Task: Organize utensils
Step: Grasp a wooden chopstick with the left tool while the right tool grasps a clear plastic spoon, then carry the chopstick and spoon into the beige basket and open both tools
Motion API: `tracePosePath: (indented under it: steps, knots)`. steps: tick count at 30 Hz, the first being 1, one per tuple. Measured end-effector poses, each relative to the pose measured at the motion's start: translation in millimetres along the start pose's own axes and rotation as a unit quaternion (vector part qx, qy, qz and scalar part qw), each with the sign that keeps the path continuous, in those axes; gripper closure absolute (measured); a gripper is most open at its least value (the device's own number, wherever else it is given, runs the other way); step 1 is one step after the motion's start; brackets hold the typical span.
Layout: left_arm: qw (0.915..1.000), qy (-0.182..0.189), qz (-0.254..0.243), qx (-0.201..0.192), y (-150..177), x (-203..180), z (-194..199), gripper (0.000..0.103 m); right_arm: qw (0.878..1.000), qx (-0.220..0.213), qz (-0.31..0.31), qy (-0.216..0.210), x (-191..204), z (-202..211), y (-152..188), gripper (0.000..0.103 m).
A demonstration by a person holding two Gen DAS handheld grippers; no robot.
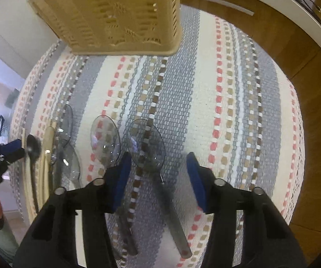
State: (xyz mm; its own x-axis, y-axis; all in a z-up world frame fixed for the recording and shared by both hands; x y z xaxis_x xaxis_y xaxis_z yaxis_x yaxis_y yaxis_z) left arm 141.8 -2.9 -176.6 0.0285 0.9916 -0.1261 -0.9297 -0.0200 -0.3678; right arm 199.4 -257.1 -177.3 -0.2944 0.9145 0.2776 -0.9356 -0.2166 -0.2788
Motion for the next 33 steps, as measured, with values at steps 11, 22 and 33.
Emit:
tracePosePath:
  steps: [11, 22, 33]
  knots:
    - [0.9915, -0.107, -0.073, 0.017, -3, -21, -7, 0.085, 0.999, 0.015, 0.032, 0.028, 12, -12, -7, 0.072]
    - [0.9978, -0.048, -0.030, -0.035, -2, -9, 10, 0.100, 0.999, -0.022, 0.031, 0.025, 11, 4, 6, 0.072]
    - [0.9812, 0.016, 0.017, -0.191, -26, -14, 85, 0.100, 0.986, -0.160, 0.046, -0.019, 28, 89, 29, 0.072]
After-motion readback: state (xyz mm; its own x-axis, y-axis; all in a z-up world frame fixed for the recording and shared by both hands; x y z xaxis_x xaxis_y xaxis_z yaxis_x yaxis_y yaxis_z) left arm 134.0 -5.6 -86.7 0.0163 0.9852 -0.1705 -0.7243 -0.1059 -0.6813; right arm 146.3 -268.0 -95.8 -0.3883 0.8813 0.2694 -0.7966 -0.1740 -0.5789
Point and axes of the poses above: each gripper's, at about its wrist camera, not at the fingertips, and z roughly against the way its jaws point, x to its left, y to its underside, the point moved 5 cm from there along -z, roughly the way its jaws point, and after that the axes turned 12 degrees about -y, right-handed, at the moved point
